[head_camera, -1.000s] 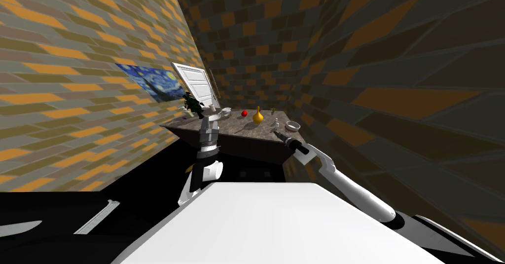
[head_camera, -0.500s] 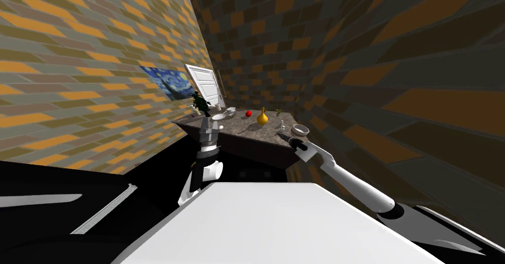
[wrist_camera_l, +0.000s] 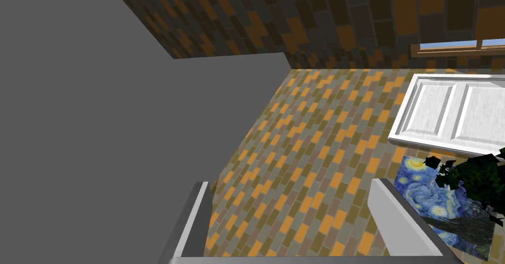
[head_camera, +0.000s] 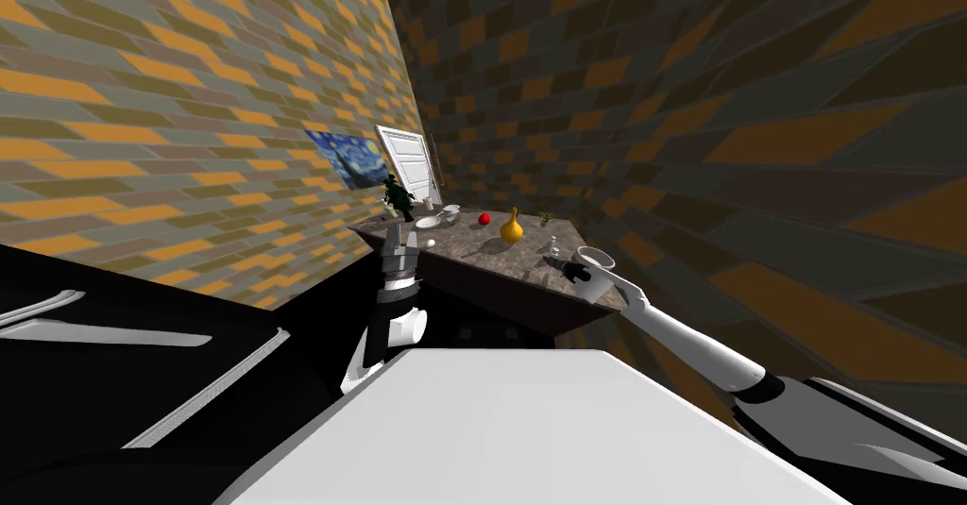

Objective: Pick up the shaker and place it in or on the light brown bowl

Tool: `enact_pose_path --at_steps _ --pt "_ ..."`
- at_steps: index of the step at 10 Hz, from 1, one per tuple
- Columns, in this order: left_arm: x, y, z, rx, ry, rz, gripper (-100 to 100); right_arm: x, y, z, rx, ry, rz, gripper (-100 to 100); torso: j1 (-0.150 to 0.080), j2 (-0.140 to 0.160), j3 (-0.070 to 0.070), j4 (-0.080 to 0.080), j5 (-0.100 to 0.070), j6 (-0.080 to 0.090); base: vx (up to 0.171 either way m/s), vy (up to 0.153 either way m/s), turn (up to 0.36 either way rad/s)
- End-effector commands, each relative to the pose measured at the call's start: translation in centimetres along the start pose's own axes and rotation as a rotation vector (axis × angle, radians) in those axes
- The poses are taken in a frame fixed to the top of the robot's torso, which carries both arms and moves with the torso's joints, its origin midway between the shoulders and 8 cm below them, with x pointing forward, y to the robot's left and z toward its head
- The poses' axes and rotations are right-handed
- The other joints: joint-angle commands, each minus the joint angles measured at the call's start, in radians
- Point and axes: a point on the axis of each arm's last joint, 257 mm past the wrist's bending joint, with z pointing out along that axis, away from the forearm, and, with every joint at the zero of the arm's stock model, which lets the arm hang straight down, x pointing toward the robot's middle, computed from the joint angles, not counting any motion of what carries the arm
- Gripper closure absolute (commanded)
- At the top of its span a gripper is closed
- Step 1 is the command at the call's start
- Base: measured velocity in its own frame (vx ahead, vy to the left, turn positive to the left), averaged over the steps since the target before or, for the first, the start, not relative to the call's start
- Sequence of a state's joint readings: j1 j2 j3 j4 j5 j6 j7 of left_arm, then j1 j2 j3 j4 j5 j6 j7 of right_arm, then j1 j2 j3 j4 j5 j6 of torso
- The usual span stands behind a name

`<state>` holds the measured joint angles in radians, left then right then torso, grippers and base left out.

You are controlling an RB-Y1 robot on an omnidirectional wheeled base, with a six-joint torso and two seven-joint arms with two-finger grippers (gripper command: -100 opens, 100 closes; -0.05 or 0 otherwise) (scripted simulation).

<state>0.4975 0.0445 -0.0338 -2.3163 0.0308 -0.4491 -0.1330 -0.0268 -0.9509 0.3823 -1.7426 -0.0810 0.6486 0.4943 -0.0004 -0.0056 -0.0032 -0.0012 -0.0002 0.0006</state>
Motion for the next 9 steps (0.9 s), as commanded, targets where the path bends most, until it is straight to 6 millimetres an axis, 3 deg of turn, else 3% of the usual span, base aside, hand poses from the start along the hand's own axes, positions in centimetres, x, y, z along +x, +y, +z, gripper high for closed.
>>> enact_pose_path --at_steps 1,4,5,6,7,9 --pt "0.0 0.0 0.0 0.0 0.0 0.0 0 -0.1 -2.0 0.3 0.057 0.014 -0.031 -100 0.0 0.0 0.0 0.0 0.0 0.0 0.051 -0.011 0.132" --pt "0.0 0.0 0.0 0.0 0.0 0.0 0 -0.7 -5.5 0.5 0.148 0.033 -0.081 -100 0.0 0.002 0.001 0.001 0.0 0.0 0.04 -0.01 0.118" --pt "0.0 0.0 0.0 0.0 0.0 0.0 0 -0.8 -4.4 0.5 0.124 0.027 -0.067 -100 0.001 0.002 0.001 0.001 0.0 0.0 0.019 -0.005 0.03" --pt "0.0 0.0 0.0 0.0 0.0 0.0 0 -0.8 -4.6 0.5 0.13 0.029 -0.07 0 0.001 0.004 0.002 0.001 0.0 0.001 0.0 0.0 0.0" --pt "0.0 0.0 0.0 0.0 0.0 0.0 0 -0.3 -8.7 0.3 0.183 0.016 -0.038 -100 0.001 0.005 0.003 0.001 0.0 0.001 0.02 0.077 0.211" --pt "0.0 0.0 0.0 0.0 0.0 0.0 0 0.0 -8.7 0.5 0.164 0.012 -0.038 -100 0.007 0.004 0.002 0.001 0.001 0.001 0.028 0.072 0.028"
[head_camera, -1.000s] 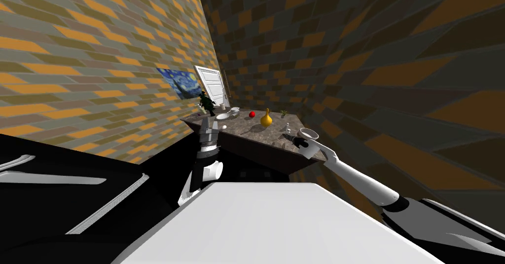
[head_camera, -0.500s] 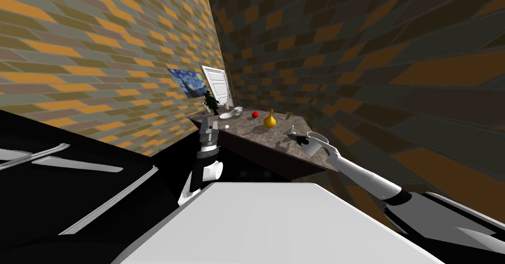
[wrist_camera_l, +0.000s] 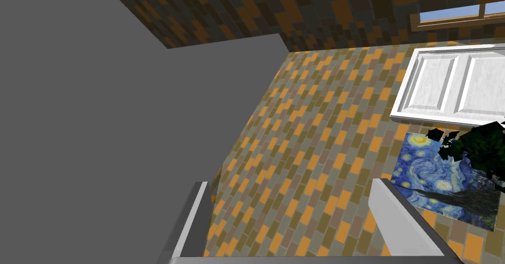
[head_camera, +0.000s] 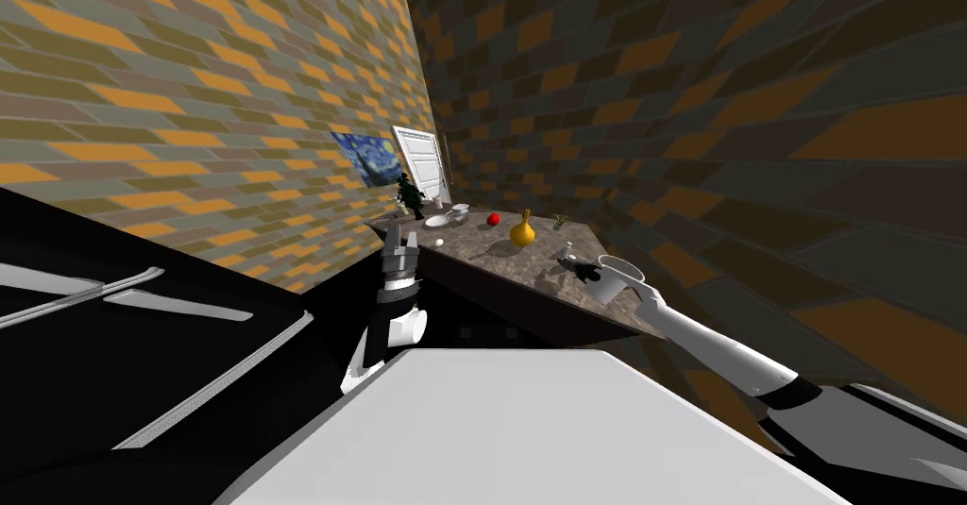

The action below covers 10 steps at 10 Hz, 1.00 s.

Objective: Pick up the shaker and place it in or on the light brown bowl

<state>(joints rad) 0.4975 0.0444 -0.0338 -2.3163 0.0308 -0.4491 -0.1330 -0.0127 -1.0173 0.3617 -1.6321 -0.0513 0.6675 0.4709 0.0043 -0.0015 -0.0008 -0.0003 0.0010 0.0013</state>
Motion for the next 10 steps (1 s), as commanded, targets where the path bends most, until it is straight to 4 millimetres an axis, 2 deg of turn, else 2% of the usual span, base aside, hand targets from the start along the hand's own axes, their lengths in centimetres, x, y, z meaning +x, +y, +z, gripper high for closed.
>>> enact_pose_path --at_steps 1,2,4,5,7,8,9,10 --pt "0.0 0.0 0.0 0.0 0.0 0.0 0 0.8 -4.0 0.2 0.05 -0.007 0.028 -100 0.0 0.0 0.0 0.0 0.0 0.0 0.04 0.071 0.18" --pt "0.0 0.0 0.0 0.0 0.0 0.0 0 1.2 -4.6 0.4 0.051 -0.004 0.028 -100 0.001 -0.001 -0.001 0.0 0.0 -0.001 0.033 0.085 0.109" --pt "0.0 0.0 0.0 0.0 0.0 0.0 0 0.9 -3.9 0.5 0.02 -0.018 0.028 -100 0.0 0.0 0.0 0.0 0.0 0.0 0.01 0.034 -0.015" --pt "0.0 0.0 0.0 0.0 0.0 0.0 0 1.6 -8.1 0.3 0.078 -0.022 0.05 -100 -0.002 0.001 0.001 0.0 0.0 0.0 0.028 0.092 0.216" --pt "0.0 0.0 0.0 0.0 0.0 0.0 0 1.9 -7.9 0.4 0.049 -0.028 0.05 -100 0.002 -0.001 0.0 0.0 0.001 0.0 0.032 0.066 0.03" --pt "0.0 0.0 0.0 0.0 0.0 0.0 0 2.6 -12.1 0.0 0.105 -0.031 0.066 -100 -0.001 0.0 0.0 0.0 0.0 0.0 0.029 0.072 0.163" --pt "0.0 0.0 0.0 0.0 0.0 0.0 0 3.3 -12.4 0.0 0.096 -0.025 0.067 -100 0.001 0.0 0.0 0.0 0.0 0.0 0.038 0.081 0.101" --pt "0.0 0.0 0.0 0.0 0.0 0.0 0 3.1 -11.9 0.0 0.074 -0.033 0.066 -100 0.001 0.0 0.0 0.0 0.0 0.0 0.023 0.037 0.001"
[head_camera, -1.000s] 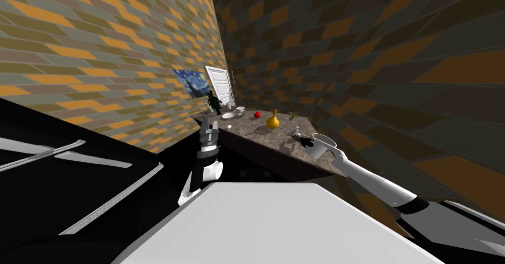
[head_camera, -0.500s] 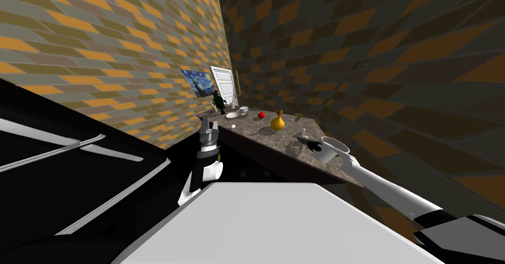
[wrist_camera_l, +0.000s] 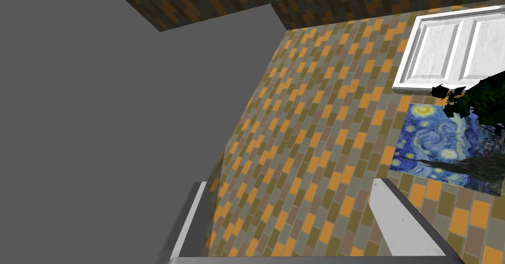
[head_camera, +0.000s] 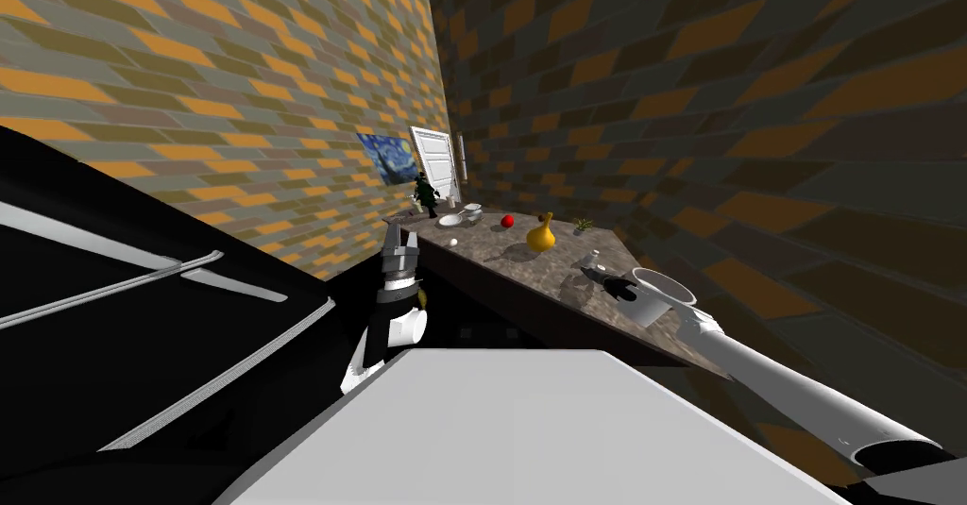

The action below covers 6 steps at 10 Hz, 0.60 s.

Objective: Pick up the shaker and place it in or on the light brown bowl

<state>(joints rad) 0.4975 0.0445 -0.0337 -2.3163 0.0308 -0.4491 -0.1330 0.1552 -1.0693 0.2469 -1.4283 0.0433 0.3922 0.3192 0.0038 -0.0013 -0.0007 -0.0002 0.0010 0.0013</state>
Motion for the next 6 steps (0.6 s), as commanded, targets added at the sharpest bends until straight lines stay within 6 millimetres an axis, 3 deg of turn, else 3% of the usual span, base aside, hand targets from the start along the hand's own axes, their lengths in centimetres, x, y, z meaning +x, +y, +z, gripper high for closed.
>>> enact_pose_path --at_steps 1,3,4,6 --pt "0.0 0.0 0.0 0.0 0.0 0.0 0 0.3 -4.1 -0.4 0.045 -0.005 0.013 -100 0.0 0.0 0.0 0.0 0.0 0.0 0.042 0.079 0.223" --pt "0.0 0.0 0.0 0.0 0.0 0.0 0 0.8 -3.9 -0.5 0.011 -0.006 0.013 -100 0.002 -0.001 0.0 0.0 0.0 0.0 0.03 0.061 0.019" --pt "0.0 0.0 0.0 0.0 0.0 0.0 0 1.2 -8.0 -1.2 0.062 -0.004 0.022 -100 0.0 0.0 0.0 0.0 0.0 0.0 0.042 0.086 0.183" --pt "0.0 0.0 0.0 0.0 0.0 0.0 0 1.9 -8.6 -1.3 0.062 0.004 0.022 -100 0.003 -0.001 -0.001 0.0 0.001 0.0 0.039 0.061 0.05"
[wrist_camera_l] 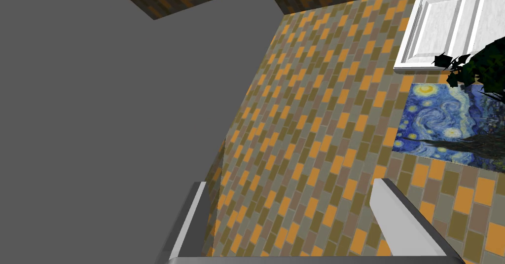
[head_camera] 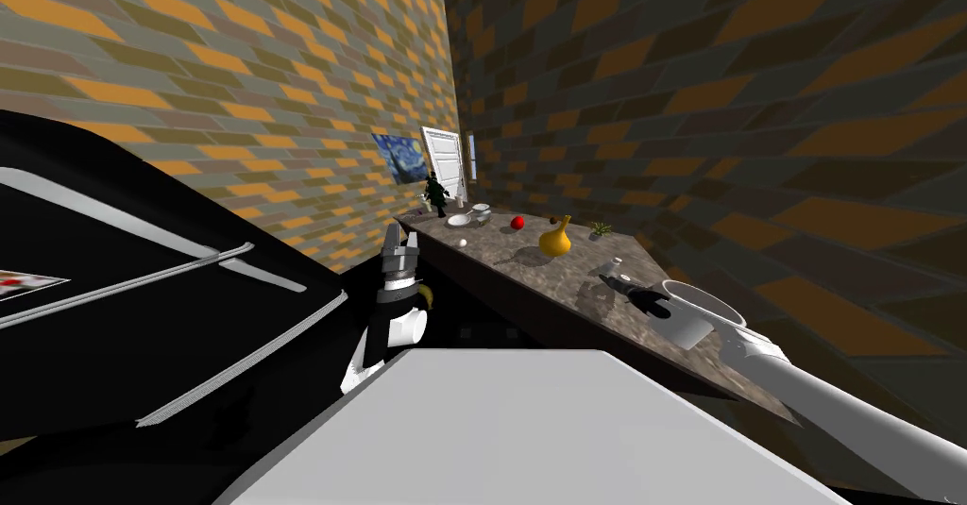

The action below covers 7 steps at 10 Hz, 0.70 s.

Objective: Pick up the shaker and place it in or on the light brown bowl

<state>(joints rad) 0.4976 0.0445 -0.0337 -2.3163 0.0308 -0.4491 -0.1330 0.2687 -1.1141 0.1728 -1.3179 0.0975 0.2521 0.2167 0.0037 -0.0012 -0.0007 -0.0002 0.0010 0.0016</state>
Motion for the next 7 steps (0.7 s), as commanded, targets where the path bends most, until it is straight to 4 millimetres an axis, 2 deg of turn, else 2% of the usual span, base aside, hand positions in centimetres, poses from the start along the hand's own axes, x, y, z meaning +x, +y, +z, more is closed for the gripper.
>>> enact_pose_path --at_steps 1,2,3,4,6,7 --pt "0.0 0.0 0.0 0.0 0.0 0.0 0 0.2 0.1 0.0 -0.027 -0.004 -0.001 -100 0.0 0.0 0.0 0.0 0.0 0.0 0.003 0.001 -0.022" --pt "0.0 0.0 0.0 0.0 0.0 0.0 0 0.2 0.3 0.0 -0.033 -0.005 -0.001 -100 -0.002 0.001 0.001 0.0 -0.001 0.0 -0.005 -0.013 -0.001" --pt "0.0 0.0 0.0 0.0 0.0 0.0 0 0.6 -3.7 -0.8 0.012 0.0 0.007 -100 -0.003 0.002 0.001 0.001 -0.001 0.0 0.024 0.06 0.169" --pt "0.0 0.0 0.0 0.0 0.0 0.0 0 1.0 -4.1 -0.8 0.011 0.005 0.006 -100 0.0 0.001 0.001 0.0 0.0 -0.001 0.048 0.08 0.113" --pt "0.0 0.0 0.0 0.0 0.0 0.0 0 1.0 -3.6 -0.8 -0.016 0.002 0.006 -100 0.0 0.0 0.0 0.0 0.0 0.0 0.021 0.03 -0.009" --pt "0.0 0.0 0.0 0.0 0.0 0.0 0 1.3 -7.5 -1.8 0.027 0.009 0.012 -100 -0.001 0.001 0.001 0.0 0.0 0.0 0.04 0.081 0.192"
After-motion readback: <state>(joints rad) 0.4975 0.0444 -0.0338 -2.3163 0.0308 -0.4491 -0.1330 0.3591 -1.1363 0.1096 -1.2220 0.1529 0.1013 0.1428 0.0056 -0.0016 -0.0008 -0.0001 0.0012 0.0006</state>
